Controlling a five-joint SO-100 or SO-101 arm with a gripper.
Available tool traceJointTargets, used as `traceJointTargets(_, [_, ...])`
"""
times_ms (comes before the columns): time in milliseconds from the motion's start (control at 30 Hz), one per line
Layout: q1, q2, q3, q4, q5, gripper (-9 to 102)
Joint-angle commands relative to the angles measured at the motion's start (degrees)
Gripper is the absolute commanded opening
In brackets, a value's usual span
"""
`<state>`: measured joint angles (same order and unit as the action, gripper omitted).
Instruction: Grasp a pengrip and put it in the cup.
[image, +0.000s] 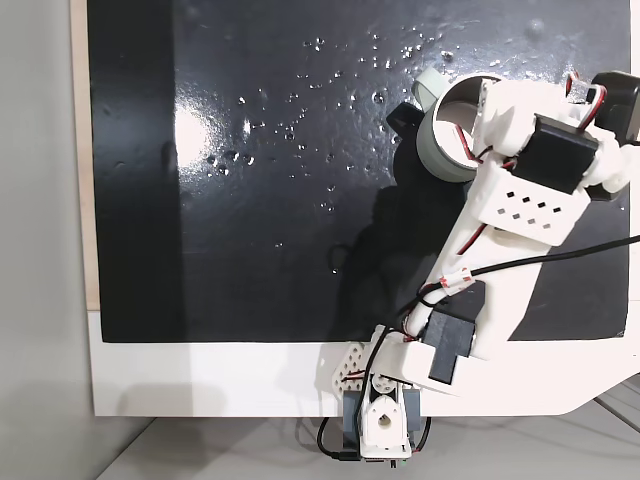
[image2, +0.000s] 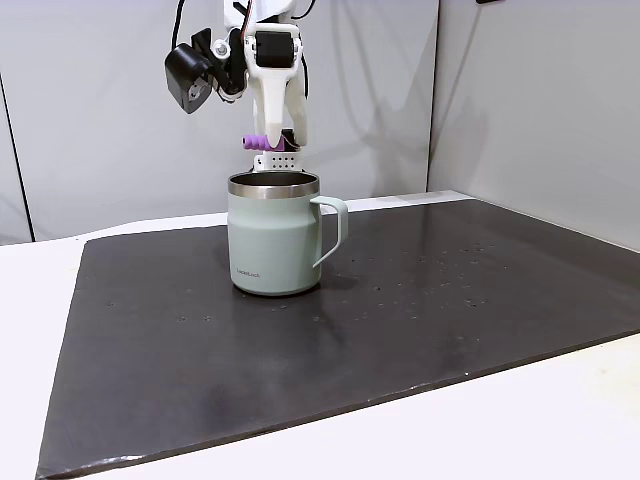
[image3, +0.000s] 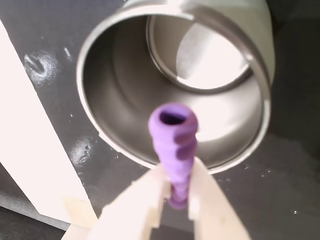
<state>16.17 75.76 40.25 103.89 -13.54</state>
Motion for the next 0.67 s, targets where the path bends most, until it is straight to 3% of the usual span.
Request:
traceJointTargets(0, [0.09, 2.46, -0.62, 0.35, -0.18, 10])
traceJointTargets(67, [0.18, 2.37, -0.26, 0.44, 0.18, 22])
traceJointTargets(167, [0.62, 1.85, -0.35, 0.44, 0.35, 30])
traceJointTargets(633, [-0.26, 2.64, 1.14, 0.62, 0.44, 30])
